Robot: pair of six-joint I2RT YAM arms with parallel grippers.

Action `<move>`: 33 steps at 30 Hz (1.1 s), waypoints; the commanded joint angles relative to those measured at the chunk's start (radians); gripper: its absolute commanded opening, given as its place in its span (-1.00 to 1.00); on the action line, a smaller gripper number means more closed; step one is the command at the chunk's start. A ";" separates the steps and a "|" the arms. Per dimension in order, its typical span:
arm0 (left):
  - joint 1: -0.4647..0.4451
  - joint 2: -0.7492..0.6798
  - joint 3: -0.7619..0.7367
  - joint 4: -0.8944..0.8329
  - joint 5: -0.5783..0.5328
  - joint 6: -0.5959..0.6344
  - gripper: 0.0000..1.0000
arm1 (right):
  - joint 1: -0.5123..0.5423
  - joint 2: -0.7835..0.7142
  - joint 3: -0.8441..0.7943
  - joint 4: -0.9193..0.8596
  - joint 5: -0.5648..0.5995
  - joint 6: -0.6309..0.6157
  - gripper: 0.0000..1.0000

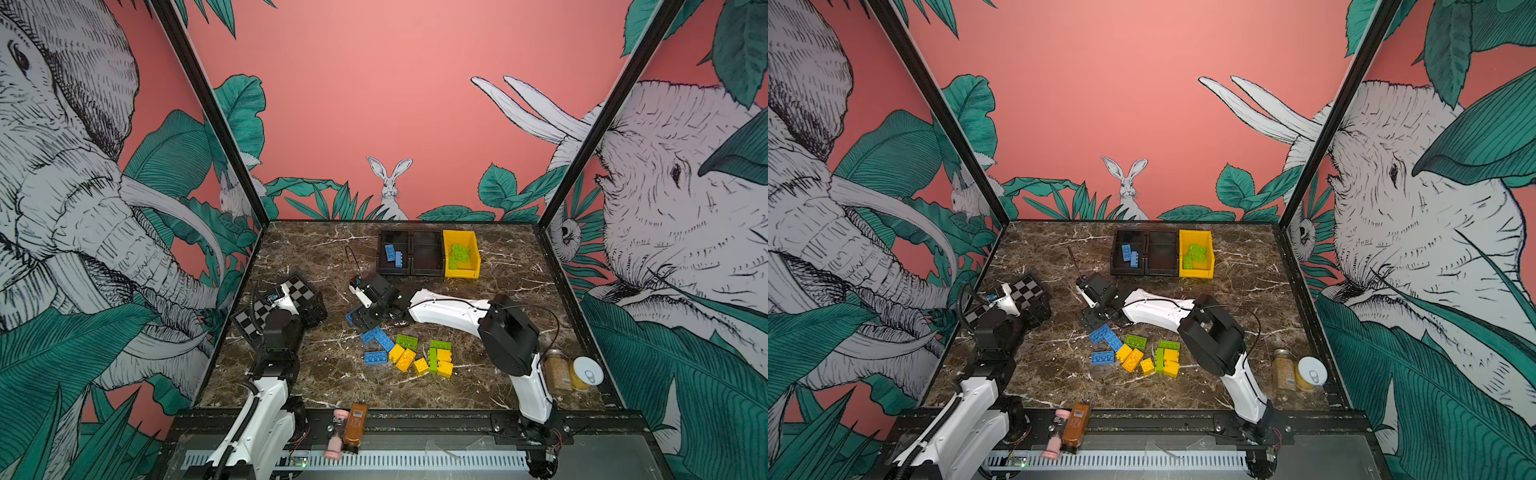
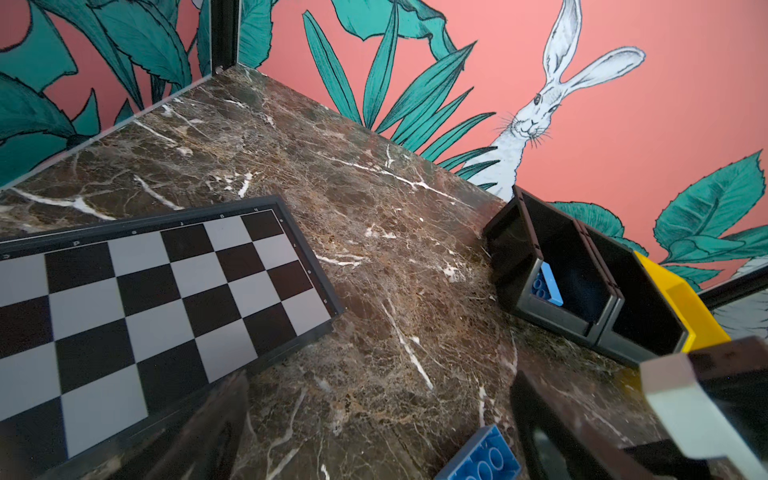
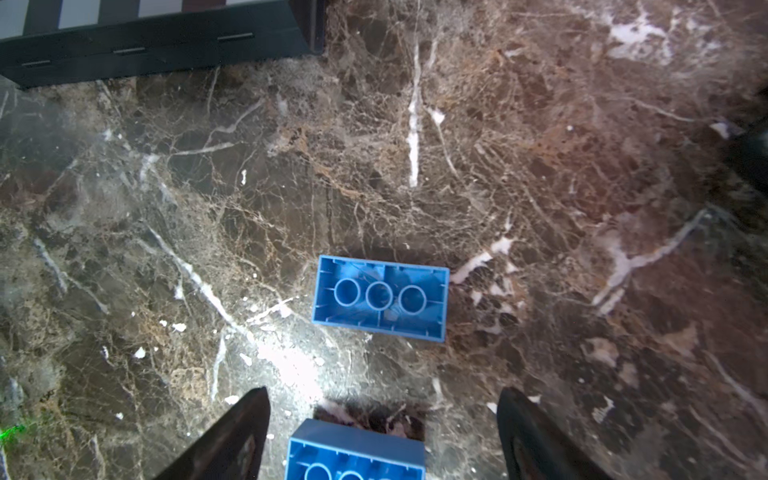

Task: Sort the legos into containers by color
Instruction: 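Grasp a blue brick with the right gripper while the left arm shifts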

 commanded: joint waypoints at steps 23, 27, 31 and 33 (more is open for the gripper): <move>0.007 -0.058 -0.022 -0.019 -0.031 -0.015 0.98 | 0.012 0.208 0.217 -0.067 0.019 -0.016 0.88; 0.007 -0.059 -0.022 -0.020 -0.032 -0.015 0.98 | 0.013 0.237 0.251 -0.096 0.030 -0.018 0.85; 0.007 -0.061 -0.022 -0.034 -0.047 -0.009 0.98 | 0.013 0.254 0.271 -0.100 0.028 -0.016 0.79; 0.007 -0.064 -0.019 -0.042 -0.052 -0.006 0.98 | 0.012 0.261 0.283 -0.102 0.028 -0.015 0.76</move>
